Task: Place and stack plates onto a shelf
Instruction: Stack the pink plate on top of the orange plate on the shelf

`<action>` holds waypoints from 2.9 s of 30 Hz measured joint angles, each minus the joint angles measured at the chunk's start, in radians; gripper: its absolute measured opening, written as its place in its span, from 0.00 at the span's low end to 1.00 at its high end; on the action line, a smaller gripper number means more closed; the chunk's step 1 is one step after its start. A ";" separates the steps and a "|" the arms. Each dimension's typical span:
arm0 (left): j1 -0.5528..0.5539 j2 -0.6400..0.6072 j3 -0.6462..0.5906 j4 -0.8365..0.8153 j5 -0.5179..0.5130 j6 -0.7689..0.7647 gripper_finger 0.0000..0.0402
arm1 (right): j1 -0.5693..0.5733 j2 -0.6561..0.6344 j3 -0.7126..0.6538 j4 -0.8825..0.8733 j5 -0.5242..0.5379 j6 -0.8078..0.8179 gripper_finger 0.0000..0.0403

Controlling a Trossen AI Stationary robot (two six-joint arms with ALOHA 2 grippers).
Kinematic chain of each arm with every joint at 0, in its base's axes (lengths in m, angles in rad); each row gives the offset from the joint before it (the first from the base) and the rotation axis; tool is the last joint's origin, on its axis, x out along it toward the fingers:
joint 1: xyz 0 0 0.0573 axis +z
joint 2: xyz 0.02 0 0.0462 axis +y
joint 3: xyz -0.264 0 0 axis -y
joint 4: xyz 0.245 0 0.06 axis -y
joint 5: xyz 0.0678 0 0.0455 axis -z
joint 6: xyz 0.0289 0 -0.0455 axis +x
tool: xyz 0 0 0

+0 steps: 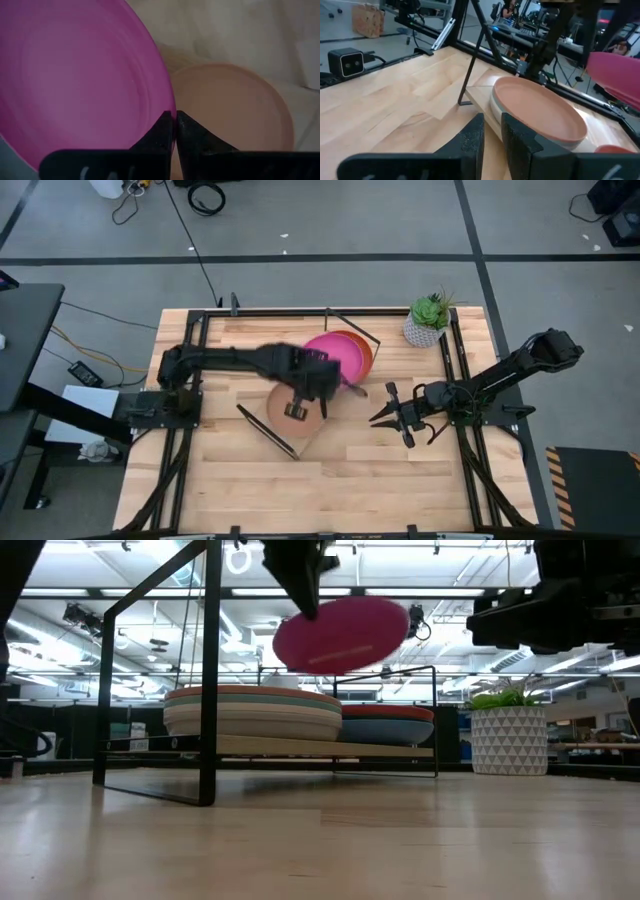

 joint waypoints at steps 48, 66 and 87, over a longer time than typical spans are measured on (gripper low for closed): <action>0.286 0.156 -0.014 0.114 0.149 0.737 0.07 | 0.000 -0.001 0.000 0.014 0.154 0.061 0.18; 0.238 0.155 -0.014 0.118 0.146 0.580 0.25 | 0.000 -0.001 0.000 0.014 0.153 0.073 0.18; 0.259 0.242 -0.014 0.220 0.035 0.411 0.21 | 0.000 -0.001 0.000 0.012 0.145 0.096 0.18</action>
